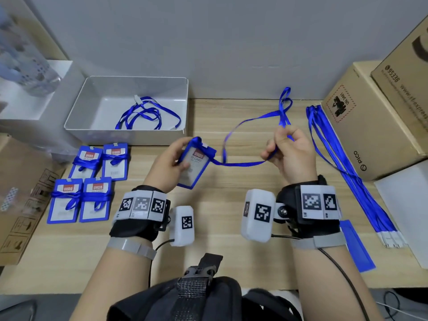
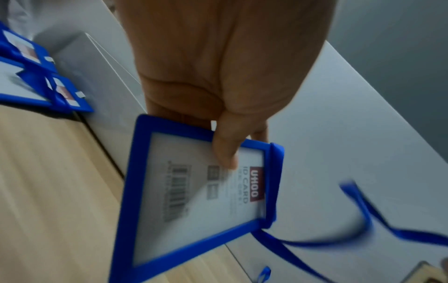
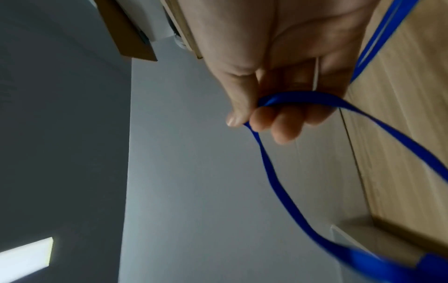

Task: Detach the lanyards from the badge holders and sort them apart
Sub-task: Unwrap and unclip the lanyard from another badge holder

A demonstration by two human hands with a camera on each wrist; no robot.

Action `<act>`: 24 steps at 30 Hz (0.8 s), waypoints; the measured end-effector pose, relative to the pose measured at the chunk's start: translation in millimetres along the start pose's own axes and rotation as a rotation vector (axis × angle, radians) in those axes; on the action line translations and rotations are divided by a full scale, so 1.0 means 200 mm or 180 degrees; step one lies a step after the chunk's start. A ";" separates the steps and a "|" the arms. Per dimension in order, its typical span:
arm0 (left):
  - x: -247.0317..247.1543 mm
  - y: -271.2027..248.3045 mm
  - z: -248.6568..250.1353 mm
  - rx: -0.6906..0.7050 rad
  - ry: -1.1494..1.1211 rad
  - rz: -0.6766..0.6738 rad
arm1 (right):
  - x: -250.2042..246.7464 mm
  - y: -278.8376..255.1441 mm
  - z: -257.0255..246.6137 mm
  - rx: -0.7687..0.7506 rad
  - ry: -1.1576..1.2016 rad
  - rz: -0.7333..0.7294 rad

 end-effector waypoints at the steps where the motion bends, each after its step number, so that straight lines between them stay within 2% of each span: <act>1: 0.00 0.00 0.02 0.0081 -0.0034 -0.0043 | 0.00 0.01 0.03 0.0106 -0.0244 -0.0016; 4: 0.01 0.01 0.06 0.0220 -0.0172 -0.0145 | 0.00 0.03 0.14 0.0389 -0.1020 -0.0050; 7: 0.04 0.01 0.10 0.0335 -0.0291 -0.0274 | -0.04 0.05 0.16 0.0259 -0.1788 0.0249; 10: 0.09 0.00 0.16 0.0432 -0.0320 -0.0458 | 0.01 0.04 0.11 0.0044 -0.1662 0.0246; 13: 0.15 -0.01 0.21 0.0522 -0.0341 -0.0691 | 0.17 0.01 0.13 0.0128 -0.1341 -0.0407; 16: 0.20 -0.02 0.23 0.0549 -0.0308 -0.0908 | 0.28 -0.01 0.20 0.0185 -0.1551 -0.0901; 21: 0.20 -0.02 0.20 0.0393 -0.0421 -0.0955 | 0.29 0.00 0.17 -0.0201 -0.1513 -0.0771; 24: 0.18 -0.01 0.18 0.0339 -0.0396 -0.0859 | 0.29 0.00 0.19 -0.0194 -0.1534 -0.0765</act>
Point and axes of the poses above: each hand's wrist, its own y-axis towards the middle knuckle, its own x-axis out of the palm, z = x × y, the point moved 9 cm from there along y, towards the middle knuckle, and after that the axes turned 9 degrees about x, right-handed, at the moved point
